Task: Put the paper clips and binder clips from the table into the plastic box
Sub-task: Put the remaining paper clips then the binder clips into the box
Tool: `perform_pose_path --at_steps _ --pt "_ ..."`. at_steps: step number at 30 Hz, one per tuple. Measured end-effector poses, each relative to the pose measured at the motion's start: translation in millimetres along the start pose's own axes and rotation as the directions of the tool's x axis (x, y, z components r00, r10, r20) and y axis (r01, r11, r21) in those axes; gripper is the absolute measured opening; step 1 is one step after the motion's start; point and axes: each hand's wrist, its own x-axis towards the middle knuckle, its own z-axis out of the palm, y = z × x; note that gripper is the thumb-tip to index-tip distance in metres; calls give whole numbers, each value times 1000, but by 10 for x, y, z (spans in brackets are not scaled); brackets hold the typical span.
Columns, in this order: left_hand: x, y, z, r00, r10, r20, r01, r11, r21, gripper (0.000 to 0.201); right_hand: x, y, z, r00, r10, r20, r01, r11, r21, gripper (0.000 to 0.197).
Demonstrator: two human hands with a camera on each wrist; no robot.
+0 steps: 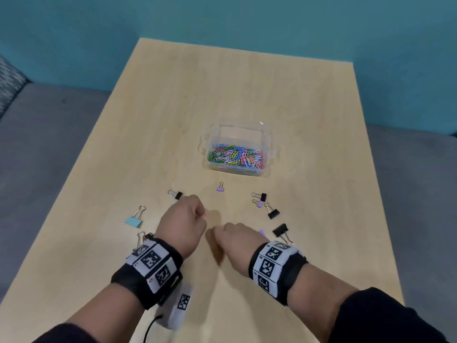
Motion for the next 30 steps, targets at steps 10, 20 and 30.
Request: perform_pose_path --at_steps 10,20,30 --pt "1076 786 -199 986 146 -75 -148 989 -21 15 52 103 -69 997 -3 75 -1 999 50 17" --pt "666 -248 -613 967 -108 -232 99 994 -51 17 255 416 -905 946 228 -228 -145 933 330 22" --pt "406 -921 -738 961 -277 -2 259 896 361 41 446 857 -1477 807 404 -431 -178 861 476 26"
